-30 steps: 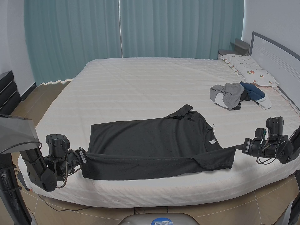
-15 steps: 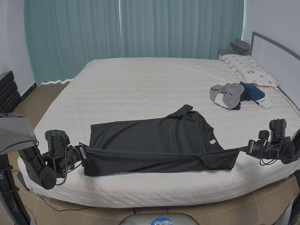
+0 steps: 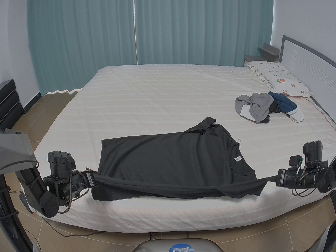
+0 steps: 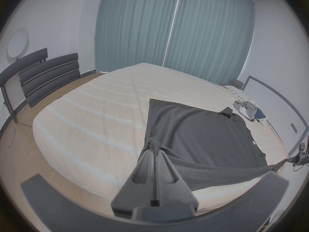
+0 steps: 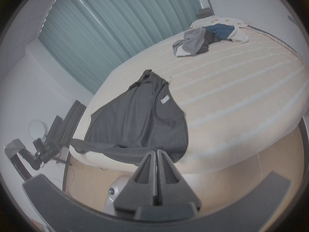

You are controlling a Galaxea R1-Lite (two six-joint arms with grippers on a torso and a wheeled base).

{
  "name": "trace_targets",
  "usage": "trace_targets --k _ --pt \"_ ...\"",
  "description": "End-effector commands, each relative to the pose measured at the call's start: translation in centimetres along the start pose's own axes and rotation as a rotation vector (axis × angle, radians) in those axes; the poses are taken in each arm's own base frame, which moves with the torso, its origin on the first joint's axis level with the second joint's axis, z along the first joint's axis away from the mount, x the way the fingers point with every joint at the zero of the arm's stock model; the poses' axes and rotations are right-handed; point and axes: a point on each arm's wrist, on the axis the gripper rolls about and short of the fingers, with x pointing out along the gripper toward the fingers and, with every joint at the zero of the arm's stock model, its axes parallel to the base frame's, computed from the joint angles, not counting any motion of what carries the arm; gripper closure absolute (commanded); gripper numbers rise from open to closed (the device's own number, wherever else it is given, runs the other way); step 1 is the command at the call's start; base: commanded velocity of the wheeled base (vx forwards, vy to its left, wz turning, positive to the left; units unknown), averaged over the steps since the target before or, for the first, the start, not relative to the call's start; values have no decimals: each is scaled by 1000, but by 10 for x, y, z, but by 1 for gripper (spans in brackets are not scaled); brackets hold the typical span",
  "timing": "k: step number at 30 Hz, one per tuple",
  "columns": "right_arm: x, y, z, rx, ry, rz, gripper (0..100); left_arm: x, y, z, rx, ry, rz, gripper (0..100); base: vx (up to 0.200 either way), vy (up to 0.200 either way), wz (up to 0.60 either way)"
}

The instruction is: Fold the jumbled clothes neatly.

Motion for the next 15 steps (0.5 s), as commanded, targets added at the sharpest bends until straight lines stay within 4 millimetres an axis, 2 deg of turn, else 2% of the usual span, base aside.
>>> trace_targets --k 1,6,15 --pt "-13 1 -24 -34 63 -6 100 -9 5 -4 35 14 11 100 0 0 0" --pt "-20 -2 -38 -37 100 -25 100 -20 9 -13 79 48 16 100 0 0 0" --pt "-33 -4 -65 -65 195 -44 100 -28 12 -13 143 47 17 100 0 0 0"
